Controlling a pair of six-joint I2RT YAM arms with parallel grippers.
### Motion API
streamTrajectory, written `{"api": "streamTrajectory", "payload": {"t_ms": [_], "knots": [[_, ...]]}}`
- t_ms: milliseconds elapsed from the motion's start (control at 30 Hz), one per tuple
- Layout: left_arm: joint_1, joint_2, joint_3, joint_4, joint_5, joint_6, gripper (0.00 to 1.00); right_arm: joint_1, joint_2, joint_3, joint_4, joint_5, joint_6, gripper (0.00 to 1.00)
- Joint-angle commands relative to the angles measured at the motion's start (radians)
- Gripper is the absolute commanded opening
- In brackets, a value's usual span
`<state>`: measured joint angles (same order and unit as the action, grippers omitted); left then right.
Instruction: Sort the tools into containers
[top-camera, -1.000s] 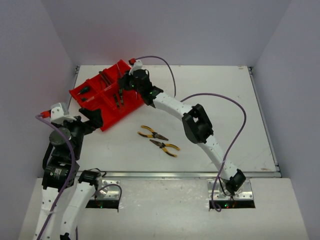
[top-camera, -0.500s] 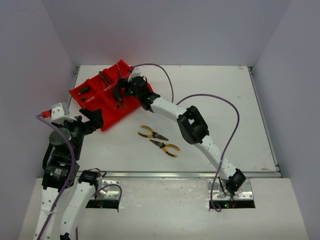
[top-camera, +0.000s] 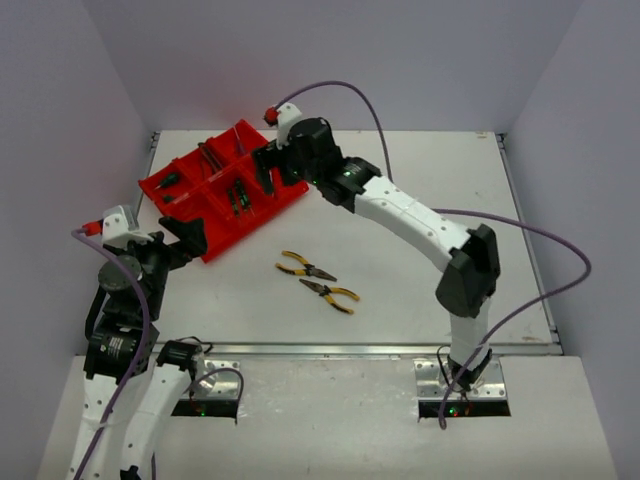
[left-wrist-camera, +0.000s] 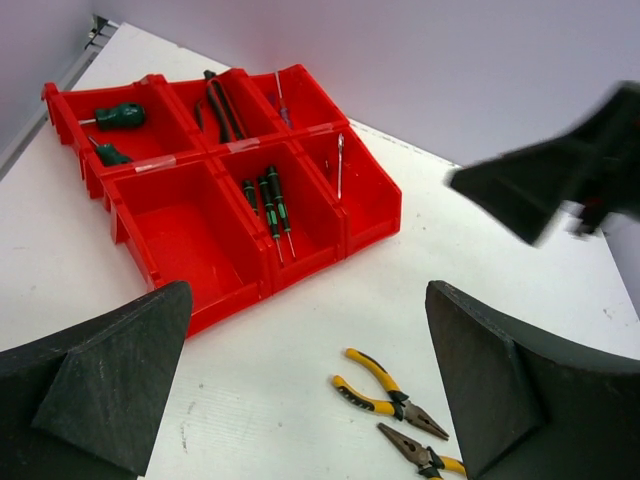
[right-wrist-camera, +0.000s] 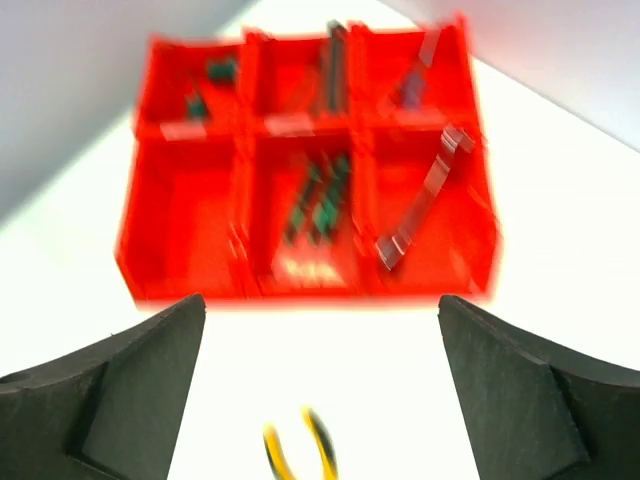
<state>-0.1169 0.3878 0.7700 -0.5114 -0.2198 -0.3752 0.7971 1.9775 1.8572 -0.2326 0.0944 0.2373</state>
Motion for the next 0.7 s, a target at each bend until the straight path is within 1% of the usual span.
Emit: {"api": "streamTrajectory", "payload": {"t_ms": [0, 33, 67, 100, 167, 200, 233, 267, 333, 433, 500, 600, 667], "knots": [[0.0, 0.012, 0.002, 0.045, -0.001, 0.002, 1.0, 0.006, -0.144, -0.263, -0.609, 0.184, -0.06, 0.89], [0.0, 0.013, 0.002, 0.045, -0.001, 0.002, 1.0, 0.007, -0.15, -0.28, -0.616, 0.191, -0.046, 0.89], [0.0, 0.021, 0.002, 0.045, -0.001, 0.002, 1.0, 0.008, -0.21, -0.415, -0.594, 0.179, -0.031, 0.84], [0.0, 0.023, 0.002, 0.045, 0.002, 0.002, 1.0, 0.008, -0.247, -0.492, -0.577, 0.16, -0.027, 0.78], [0.0, 0.031, 0.001, 0.045, 0.01, 0.002, 1.0, 0.01, -0.32, -0.633, -0.545, 0.087, -0.023, 0.72], [0.0, 0.031, 0.0, 0.045, 0.01, 0.002, 1.0, 0.01, -0.323, -0.666, -0.544, 0.082, -0.023, 0.7], [0.0, 0.031, 0.0, 0.045, 0.01, 0.002, 1.0, 0.012, -0.339, -0.693, -0.531, 0.044, -0.026, 0.69], [0.0, 0.031, 0.0, 0.047, 0.011, 0.002, 1.0, 0.024, -0.359, -0.719, -0.499, 0.028, -0.03, 0.66], [0.0, 0.034, 0.0, 0.048, 0.013, 0.002, 1.0, 0.037, -0.348, -0.756, -0.453, 0.021, -0.049, 0.6], [-0.001, 0.042, -0.001, 0.047, 0.014, 0.004, 1.0, 0.04, -0.285, -0.742, -0.431, 0.025, -0.078, 0.49], [-0.001, 0.048, -0.001, 0.048, 0.017, 0.004, 1.0, 0.039, -0.244, -0.727, -0.427, 0.048, -0.09, 0.44], [-0.011, 0.047, -0.002, 0.047, 0.015, 0.005, 1.0, 0.039, -0.185, -0.715, -0.399, 0.04, -0.097, 0.42], [-0.017, 0.046, -0.003, 0.045, 0.014, 0.005, 1.0, 0.039, -0.17, -0.717, -0.36, 0.025, -0.098, 0.44]]}}
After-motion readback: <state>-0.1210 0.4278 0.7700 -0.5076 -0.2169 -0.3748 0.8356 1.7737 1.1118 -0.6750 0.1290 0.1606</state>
